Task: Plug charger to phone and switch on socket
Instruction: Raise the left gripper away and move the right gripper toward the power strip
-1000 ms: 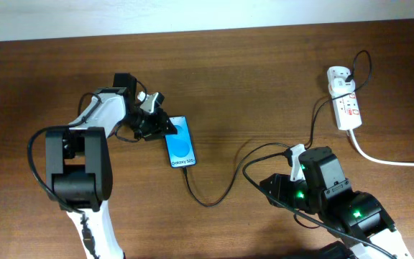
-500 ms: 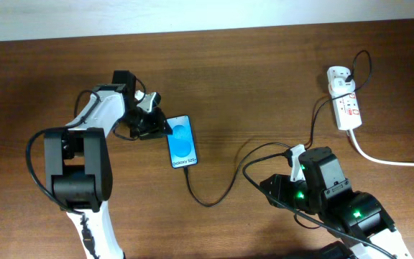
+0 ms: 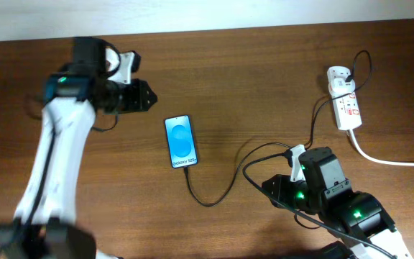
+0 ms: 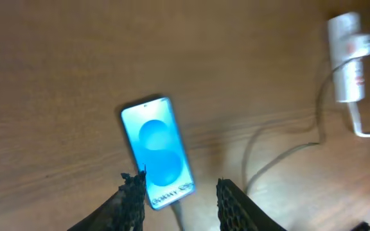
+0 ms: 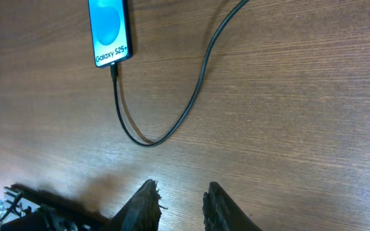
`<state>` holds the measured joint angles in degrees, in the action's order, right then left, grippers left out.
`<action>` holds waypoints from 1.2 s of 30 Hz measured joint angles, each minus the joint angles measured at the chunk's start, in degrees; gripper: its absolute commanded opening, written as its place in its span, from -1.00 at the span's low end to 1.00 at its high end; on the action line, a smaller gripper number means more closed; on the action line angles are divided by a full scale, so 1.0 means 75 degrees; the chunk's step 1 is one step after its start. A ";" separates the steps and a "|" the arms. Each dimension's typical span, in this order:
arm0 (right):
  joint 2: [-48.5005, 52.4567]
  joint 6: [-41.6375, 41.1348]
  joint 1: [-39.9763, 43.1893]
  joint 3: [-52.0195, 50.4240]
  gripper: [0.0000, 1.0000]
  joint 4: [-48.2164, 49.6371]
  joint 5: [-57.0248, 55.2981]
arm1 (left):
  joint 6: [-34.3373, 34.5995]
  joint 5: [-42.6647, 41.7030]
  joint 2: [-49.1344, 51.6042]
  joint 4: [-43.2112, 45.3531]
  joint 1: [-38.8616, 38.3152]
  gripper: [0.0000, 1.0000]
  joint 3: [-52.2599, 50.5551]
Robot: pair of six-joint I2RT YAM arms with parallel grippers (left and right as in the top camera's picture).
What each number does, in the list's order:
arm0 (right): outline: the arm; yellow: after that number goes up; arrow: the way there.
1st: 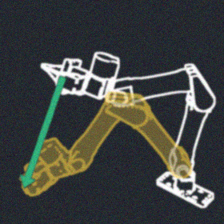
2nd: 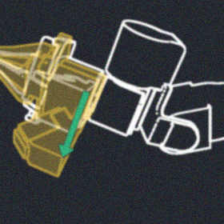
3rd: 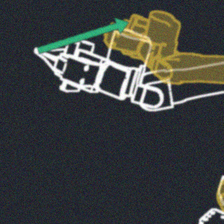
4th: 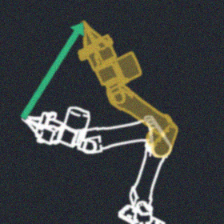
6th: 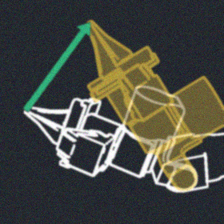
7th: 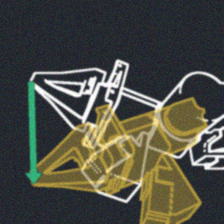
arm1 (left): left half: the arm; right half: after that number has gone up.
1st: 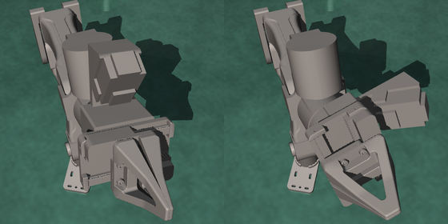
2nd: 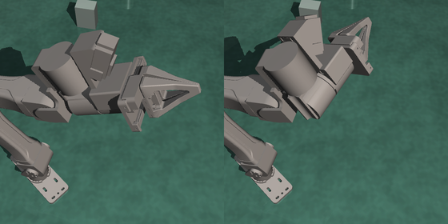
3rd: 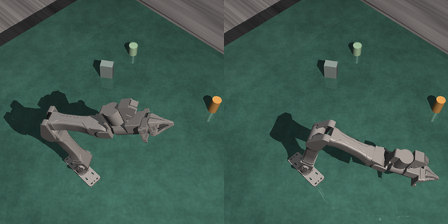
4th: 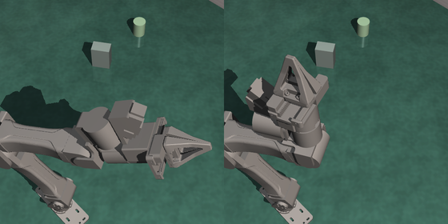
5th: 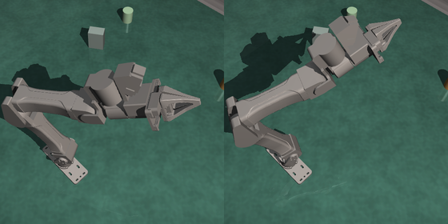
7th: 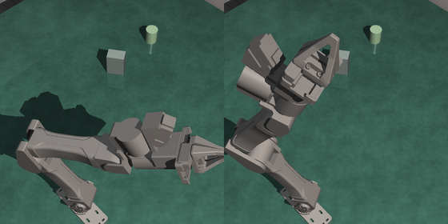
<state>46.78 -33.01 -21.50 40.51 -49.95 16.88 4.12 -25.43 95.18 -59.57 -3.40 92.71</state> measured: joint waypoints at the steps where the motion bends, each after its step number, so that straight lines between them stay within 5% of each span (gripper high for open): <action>1: -0.0041 0.0003 0.0000 0.0000 -0.47 0.0003 0.0000 | 0.0000 -0.0003 -0.0329 -0.0096 0.0000 0.01 0.0015; 7: -0.0469 0.0006 0.0000 0.0221 -0.51 -0.0469 0.0003 | 0.0032 -0.0003 -0.1722 -0.0539 0.0000 0.51 0.0017; 9: -0.0571 0.0006 0.0000 0.0542 -0.56 -0.0775 0.0003 | 0.0026 0.0000 -0.2005 -0.0653 0.0000 0.96 0.0017; 22: -0.0647 0.0090 0.0000 0.2751 -0.59 -0.2556 -0.0682 | 0.0023 0.0003 -0.2133 -0.1029 0.0000 0.98 0.0020; 31: -0.0533 0.0117 0.0000 0.4191 -0.92 -0.3267 -0.1754 | 0.0023 0.0000 -0.2133 -0.1035 0.0000 0.98 0.0020; 36: -0.0015 0.0239 0.0000 0.5298 -0.92 -0.3987 -0.2369 | 0.0023 0.0000 -0.2133 -0.1035 0.0000 0.99 0.0020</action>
<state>46.68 -31.22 -21.50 80.25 -79.85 -0.89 4.29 -25.43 79.18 -67.33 -3.40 92.86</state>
